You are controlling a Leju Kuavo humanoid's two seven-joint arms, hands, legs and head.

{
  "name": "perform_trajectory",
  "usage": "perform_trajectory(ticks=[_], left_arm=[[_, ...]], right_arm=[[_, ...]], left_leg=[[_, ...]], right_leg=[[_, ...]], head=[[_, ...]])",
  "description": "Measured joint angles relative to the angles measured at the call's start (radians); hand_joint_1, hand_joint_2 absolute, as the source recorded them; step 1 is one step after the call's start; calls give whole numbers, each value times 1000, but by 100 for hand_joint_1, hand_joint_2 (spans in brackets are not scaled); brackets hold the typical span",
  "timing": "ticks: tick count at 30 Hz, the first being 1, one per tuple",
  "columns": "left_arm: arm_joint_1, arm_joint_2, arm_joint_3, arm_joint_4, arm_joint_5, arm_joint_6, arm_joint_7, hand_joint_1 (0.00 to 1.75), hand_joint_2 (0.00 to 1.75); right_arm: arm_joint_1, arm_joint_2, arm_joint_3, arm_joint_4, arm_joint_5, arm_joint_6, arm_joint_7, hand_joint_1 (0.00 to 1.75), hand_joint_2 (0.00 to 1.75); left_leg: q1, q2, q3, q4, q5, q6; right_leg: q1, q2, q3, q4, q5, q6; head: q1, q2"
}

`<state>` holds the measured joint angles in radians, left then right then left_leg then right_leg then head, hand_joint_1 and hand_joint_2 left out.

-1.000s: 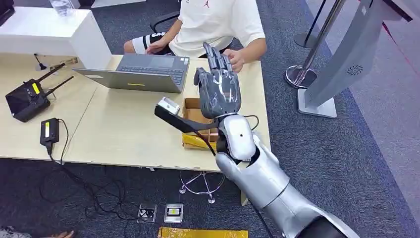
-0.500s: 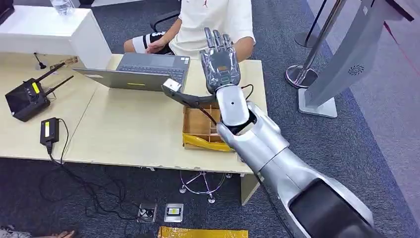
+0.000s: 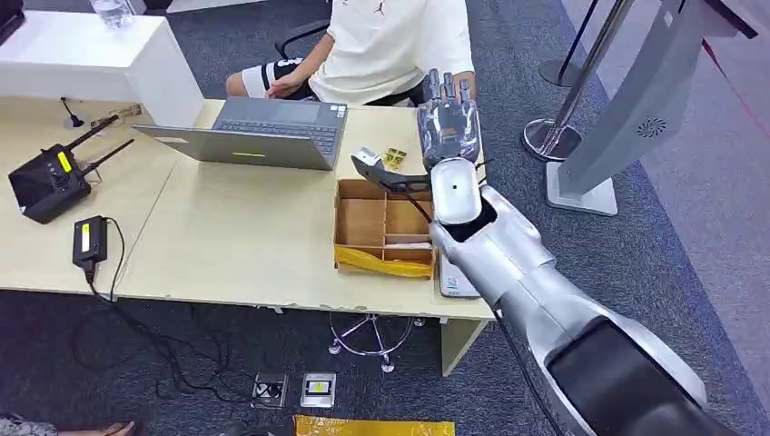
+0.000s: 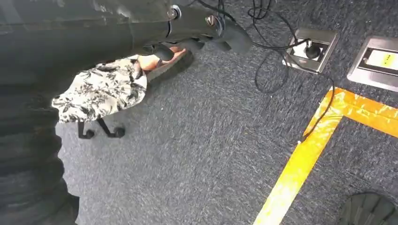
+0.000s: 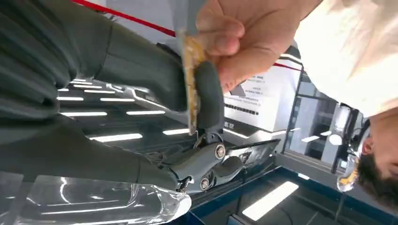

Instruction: Pass the card to the sensor for recognition and then transmit it.

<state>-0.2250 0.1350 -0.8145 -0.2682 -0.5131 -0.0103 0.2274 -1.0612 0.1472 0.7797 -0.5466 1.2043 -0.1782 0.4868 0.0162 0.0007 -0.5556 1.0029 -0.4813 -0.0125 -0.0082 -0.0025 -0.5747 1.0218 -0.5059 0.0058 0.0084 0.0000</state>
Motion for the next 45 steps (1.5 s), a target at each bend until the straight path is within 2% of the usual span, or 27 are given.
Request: perform_trajectory(ticks=[5,9,13,19,24,27,29,31,32,33,34,35,37,39,42,45], left_arm=[[-1,-3,0,0,-3,2,-10,0,175],[7,-4,2,0,6,11,-21,0,175],[42,5,15,2,29,17,-24,0,175],[115,29,55,5,92,97,-24,0,175],[137,40,91,9,131,122,-22,0,175],[139,42,109,10,147,130,-19,0,175],[139,40,124,10,156,134,-19,0,175],[142,40,134,10,158,134,-19,0,175],[143,40,138,11,158,134,-19,0,175],[143,40,141,11,156,134,-19,0,175],[143,40,142,11,152,134,-21,0,175],[142,39,142,11,149,134,-23,0,175],[143,39,142,11,147,134,-26,0,175],[143,39,142,11,147,126,-28,0,175],[141,39,142,11,152,87,-28,0,175],[141,39,141,11,158,56,-28,0,175]], right_arm=[[0,-33,-34,5,-2,-74,-8,0,175],[34,-93,-83,-40,-1,-106,-9,0,175],[153,-205,-212,-206,-68,-72,47,0,175],[410,-409,-433,-441,-146,-69,79,0,175],[615,-506,-570,-455,-298,-170,95,0,175],[700,-521,-630,-398,-423,-271,56,0,175],[749,-518,-674,-289,-550,-321,-22,0,175],[796,-510,-707,-168,-617,-324,-70,0,175],[818,-501,-721,-115,-644,-289,-70,0,175],[838,-488,-733,-73,-677,-222,-71,0,175],[861,-471,-749,-25,-718,-122,-71,0,175],[886,-456,-762,13,-741,-55,-73,0,175],[937,-408,-777,91,-737,61,-82,0,175],[965,-380,-776,132,-709,144,-89,0,175],[972,-343,-775,185,-650,177,-79,0,175],[963,-321,-732,198,-506,151,-68,0,175]], left_leg=[[0,0,0,0,0,0],[0,0,1,0,0,0],[0,-3,1,1,-1,1],[0,-4,0,1,-3,3],[0,-3,0,1,-5,4],[1,-1,1,0,-5,3],[2,-3,1,0,-6,3],[1,-5,0,0,-6,3],[2,-5,0,0,-6,3],[2,-4,0,0,-7,2],[3,-4,1,0,-7,2],[3,-4,1,0,-7,1],[3,-4,0,-1,-7,1],[3,-3,0,-2,-8,1],[3,1,1,-2,-8,0],[3,1,2,-2,-7,0]], right_leg=[[0,0,0,0,0,0],[0,-1,2,0,0,0],[0,-3,2,-1,0,0],[0,-6,4,-3,-1,1],[0,-6,3,-3,-2,1],[0,-3,2,-3,-2,1],[2,-4,5,-3,-3,1],[1,-8,4,-3,-4,1],[2,-8,4,-3,-4,0],[2,-7,4,-3,-4,0],[3,-6,4,-3,-5,0],[3,-6,4,-3,-5,-1],[3,-6,3,-3,-6,-2],[3,-5,3,-2,-6,-2],[3,-2,3,-2,-6,-2],[3,-1,3,-2,-5,-1]], head=[[0,0],[0,0],[0,0],[0,0],[-1,0],[-1,0],[0,0],[-1,0],[0,0],[-1,0],[0,0],[0,0],[-1,0],[-2,0],[0,0],[0,0]])
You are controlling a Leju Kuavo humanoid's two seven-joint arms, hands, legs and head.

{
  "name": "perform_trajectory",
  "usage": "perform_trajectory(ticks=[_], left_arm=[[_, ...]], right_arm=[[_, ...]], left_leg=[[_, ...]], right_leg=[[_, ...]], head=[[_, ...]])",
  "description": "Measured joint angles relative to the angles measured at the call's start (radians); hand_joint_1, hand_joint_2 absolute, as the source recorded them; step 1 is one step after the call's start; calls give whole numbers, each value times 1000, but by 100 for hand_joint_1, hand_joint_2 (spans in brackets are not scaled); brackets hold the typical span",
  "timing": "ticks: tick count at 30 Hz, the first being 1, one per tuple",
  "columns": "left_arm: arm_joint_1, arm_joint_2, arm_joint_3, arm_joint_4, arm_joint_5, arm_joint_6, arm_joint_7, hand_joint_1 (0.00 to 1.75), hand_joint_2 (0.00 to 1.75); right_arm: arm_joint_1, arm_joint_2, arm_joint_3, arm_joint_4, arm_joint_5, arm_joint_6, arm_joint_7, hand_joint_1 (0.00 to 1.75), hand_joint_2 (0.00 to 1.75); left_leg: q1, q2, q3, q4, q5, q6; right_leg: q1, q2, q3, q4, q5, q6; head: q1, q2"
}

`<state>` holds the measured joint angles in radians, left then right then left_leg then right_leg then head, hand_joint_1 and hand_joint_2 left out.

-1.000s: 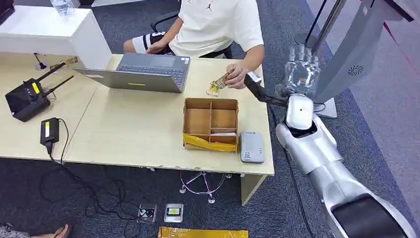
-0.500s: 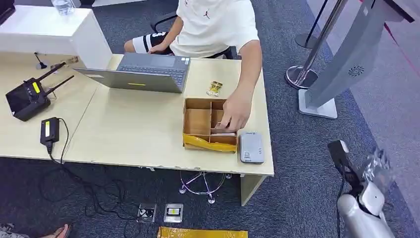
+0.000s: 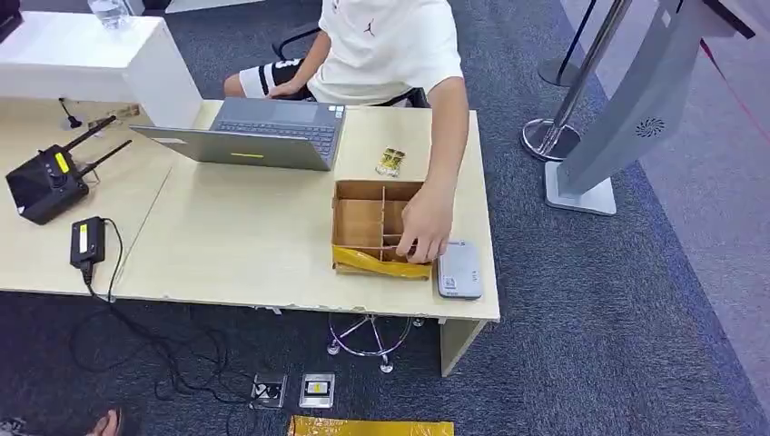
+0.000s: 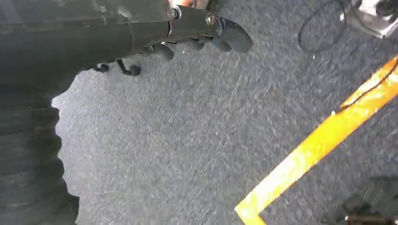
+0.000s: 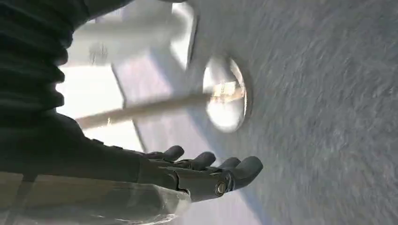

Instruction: Pass the card to the sensor for recognition and then transmit it.

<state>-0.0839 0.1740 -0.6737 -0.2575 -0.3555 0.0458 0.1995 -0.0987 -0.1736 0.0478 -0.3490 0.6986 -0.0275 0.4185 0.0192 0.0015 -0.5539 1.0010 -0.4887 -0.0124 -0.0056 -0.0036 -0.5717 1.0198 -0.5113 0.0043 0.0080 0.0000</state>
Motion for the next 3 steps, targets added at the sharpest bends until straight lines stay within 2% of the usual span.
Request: perform_trajectory(ticks=[3], left_arm=[[-2,0,0,0,0,-12,0,0,175]], right_arm=[[-24,18,48,8,32,-4,-27,0,175]], left_leg=[[-1,0,2,0,1,1]], right_leg=[[0,1,1,0,1,1]], head=[[0,0]])
